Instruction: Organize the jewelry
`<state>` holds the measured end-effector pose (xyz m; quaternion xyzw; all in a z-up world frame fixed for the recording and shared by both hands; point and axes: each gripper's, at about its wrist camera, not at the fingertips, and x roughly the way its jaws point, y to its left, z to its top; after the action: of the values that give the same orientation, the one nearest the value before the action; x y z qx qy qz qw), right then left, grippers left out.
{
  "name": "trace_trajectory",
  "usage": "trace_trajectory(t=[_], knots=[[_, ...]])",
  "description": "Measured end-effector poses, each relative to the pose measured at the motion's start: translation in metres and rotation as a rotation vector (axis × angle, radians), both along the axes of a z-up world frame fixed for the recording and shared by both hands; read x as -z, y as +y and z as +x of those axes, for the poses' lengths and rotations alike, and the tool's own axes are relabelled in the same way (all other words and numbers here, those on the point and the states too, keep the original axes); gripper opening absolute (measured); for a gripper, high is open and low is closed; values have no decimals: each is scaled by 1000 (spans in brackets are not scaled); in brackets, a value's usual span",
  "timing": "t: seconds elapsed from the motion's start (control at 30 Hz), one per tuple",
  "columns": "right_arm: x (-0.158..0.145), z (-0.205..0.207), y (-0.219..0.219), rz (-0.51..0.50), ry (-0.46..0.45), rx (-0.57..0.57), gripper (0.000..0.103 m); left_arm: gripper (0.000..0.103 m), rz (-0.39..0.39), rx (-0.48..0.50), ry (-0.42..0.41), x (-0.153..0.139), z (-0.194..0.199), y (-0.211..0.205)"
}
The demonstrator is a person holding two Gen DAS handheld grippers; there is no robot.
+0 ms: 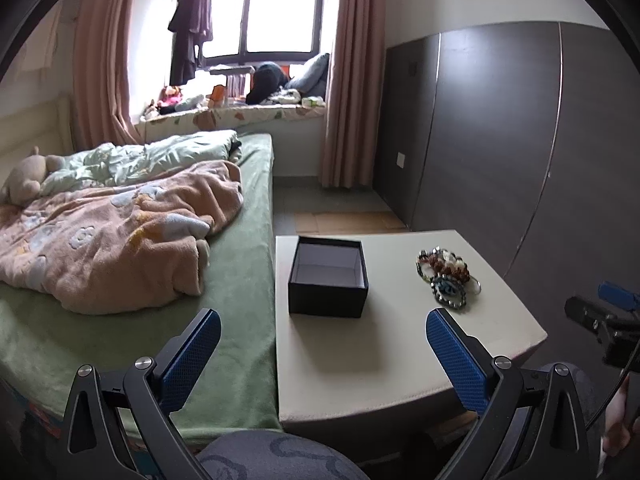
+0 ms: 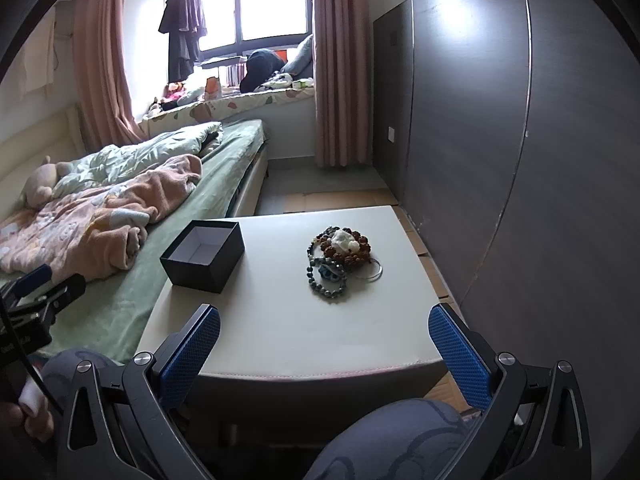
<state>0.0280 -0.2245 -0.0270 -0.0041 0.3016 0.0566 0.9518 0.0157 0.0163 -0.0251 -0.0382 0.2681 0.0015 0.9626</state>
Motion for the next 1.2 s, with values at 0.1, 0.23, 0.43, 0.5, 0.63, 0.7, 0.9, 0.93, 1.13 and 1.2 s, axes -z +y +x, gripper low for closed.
trace_trajectory(t=[0.1, 0.23, 0.43, 0.5, 0.63, 0.7, 0.9, 0.93, 1.13, 1.2], knots=[[3, 0, 2, 1, 2, -10, 103, 103, -1, -8, -10, 1, -3, 0], [5, -2, 3, 7, 2, -15, 103, 103, 22, -17, -45, 0, -8, -4], [7, -3, 0, 12, -6, -10, 103, 103, 43, -17, -67, 0, -12, -8], [7, -3, -3, 19, -6, -5, 103, 103, 38, -15, -71, 1, -12, -8], [8, -3, -7, 21, -5, 0, 103, 103, 33, -20, -74, 1, -12, -7], [7, -4, -7, 25, -6, -1, 103, 103, 34, -18, -71, 1, -12, -7], [3, -6, -9, 30, -11, -10, 103, 103, 32, -21, -70, 2, -12, -8], [2, -7, -9, 30, -11, -11, 103, 103, 31, -21, -70, 3, -13, -7], [-3, -11, -4, 30, -21, -19, 103, 103, 33, -26, -72, 4, -13, -7], [-5, -12, -2, 28, -17, -23, 103, 103, 33, -28, -74, 3, -13, -6]])
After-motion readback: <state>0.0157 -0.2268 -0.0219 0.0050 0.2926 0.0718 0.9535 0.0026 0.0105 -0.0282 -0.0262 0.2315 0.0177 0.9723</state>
